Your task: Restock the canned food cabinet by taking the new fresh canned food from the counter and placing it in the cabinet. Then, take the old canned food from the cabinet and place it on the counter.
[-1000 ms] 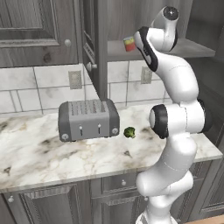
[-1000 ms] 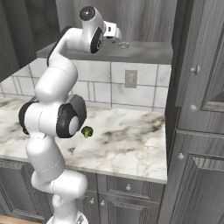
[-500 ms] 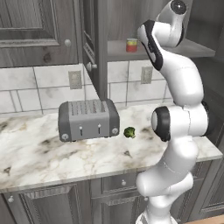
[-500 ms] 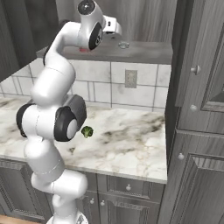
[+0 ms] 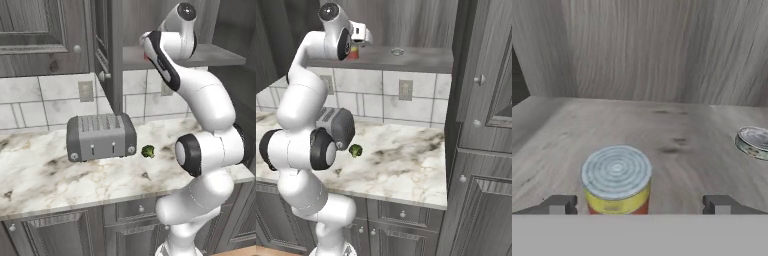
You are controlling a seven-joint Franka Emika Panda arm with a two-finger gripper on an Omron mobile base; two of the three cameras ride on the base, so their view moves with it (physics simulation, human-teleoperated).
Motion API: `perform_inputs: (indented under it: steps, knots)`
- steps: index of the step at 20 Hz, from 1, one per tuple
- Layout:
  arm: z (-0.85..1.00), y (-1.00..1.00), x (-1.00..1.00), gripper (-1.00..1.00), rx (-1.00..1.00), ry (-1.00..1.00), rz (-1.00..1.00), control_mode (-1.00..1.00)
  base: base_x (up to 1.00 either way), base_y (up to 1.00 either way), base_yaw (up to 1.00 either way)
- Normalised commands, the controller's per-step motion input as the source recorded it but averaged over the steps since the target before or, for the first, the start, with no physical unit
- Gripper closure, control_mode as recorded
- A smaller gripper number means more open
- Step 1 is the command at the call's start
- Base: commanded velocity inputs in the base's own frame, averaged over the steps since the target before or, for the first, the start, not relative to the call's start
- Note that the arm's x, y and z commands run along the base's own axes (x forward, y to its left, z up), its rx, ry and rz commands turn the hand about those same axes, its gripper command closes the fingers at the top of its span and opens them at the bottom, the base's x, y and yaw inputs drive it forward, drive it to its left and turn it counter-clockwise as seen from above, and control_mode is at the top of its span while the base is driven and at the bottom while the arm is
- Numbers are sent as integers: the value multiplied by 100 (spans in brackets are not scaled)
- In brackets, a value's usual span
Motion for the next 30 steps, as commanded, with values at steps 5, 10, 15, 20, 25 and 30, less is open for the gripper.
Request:
perform_inputs:
  steps: [5,10,15,20,25,30]
  knots:
    - [-16,7,32,-100,0,0,0,-100,0,0,0]
    - [-17,0,30,-100,0,0,0,-100,0,0,0]
    - [-14,0,19,-100,0,0,0,-100,0,0,0]
    - [-13,0,-2,100,1,0,0,-100,0,0,0]
    - [0,0,-1,100,0,0,0,-100,0,0,0]
    - [3,0,-80,100,0,-9,1,-100,0,0,0]
